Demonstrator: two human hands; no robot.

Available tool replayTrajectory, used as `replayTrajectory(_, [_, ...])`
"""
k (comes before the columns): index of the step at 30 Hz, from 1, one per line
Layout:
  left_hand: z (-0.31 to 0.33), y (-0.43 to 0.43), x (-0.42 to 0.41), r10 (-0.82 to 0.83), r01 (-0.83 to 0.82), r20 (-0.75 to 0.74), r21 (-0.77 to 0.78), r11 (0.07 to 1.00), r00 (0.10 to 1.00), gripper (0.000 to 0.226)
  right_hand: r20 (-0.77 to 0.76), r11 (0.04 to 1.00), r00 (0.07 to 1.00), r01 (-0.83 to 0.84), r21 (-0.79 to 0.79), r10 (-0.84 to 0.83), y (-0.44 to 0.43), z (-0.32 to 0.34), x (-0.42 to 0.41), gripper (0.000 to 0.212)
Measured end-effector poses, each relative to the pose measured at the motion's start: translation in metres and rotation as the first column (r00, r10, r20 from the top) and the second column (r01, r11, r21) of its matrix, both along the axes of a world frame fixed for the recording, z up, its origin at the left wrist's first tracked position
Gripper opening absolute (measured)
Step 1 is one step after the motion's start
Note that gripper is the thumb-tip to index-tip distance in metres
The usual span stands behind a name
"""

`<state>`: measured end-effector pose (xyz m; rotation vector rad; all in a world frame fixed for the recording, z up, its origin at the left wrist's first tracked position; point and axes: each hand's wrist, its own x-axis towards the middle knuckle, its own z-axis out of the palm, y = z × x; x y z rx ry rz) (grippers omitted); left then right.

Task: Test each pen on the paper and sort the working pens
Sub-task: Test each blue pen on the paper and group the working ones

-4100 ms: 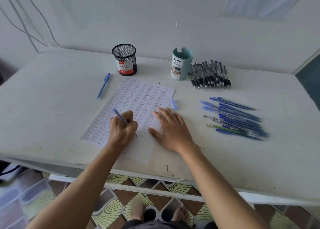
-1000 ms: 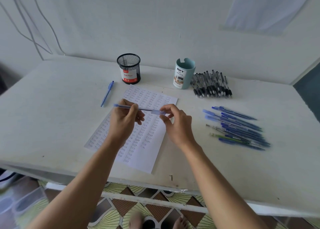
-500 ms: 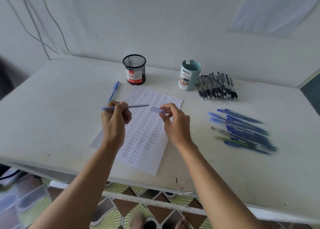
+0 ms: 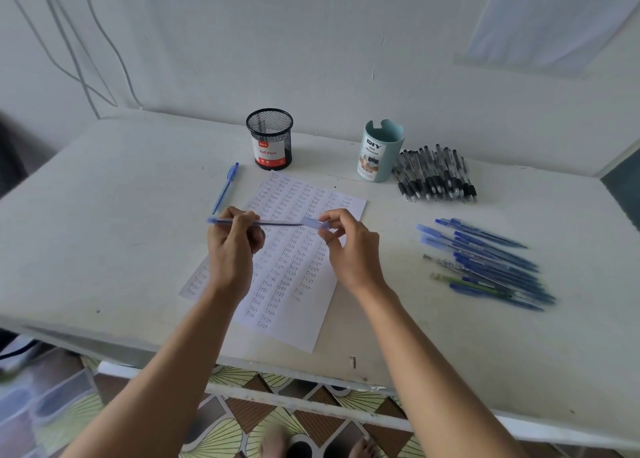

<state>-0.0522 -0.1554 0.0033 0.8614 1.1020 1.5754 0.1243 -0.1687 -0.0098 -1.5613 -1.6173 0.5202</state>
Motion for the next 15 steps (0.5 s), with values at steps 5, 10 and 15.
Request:
replayTrajectory(5, [0.0019,0.0015,-0.002,0.037,-0.037,0.05,0.001,0.999,0.998,0.034,-0.006,1.0,1.0,0.006,0.002,-0.006,-0.0004,0.0002,0.0005,0.017])
replayTrajectory(10, [-0.0006,0.0,0.0007,-0.065,0.064,-0.065,-0.007,0.998,0.996,0.028,0.028,0.998,0.998,-0.05,0.049,0.049,-0.0018,0.0025,-0.0052,0.02])
replayTrajectory(15, [-0.0044,-0.0024,0.0022,-0.177,0.178,-0.149,-0.003,0.984,0.973,0.015,-0.069,0.995,0.994,-0.076,0.059,0.08,0.0,0.0063,-0.0045,0.019])
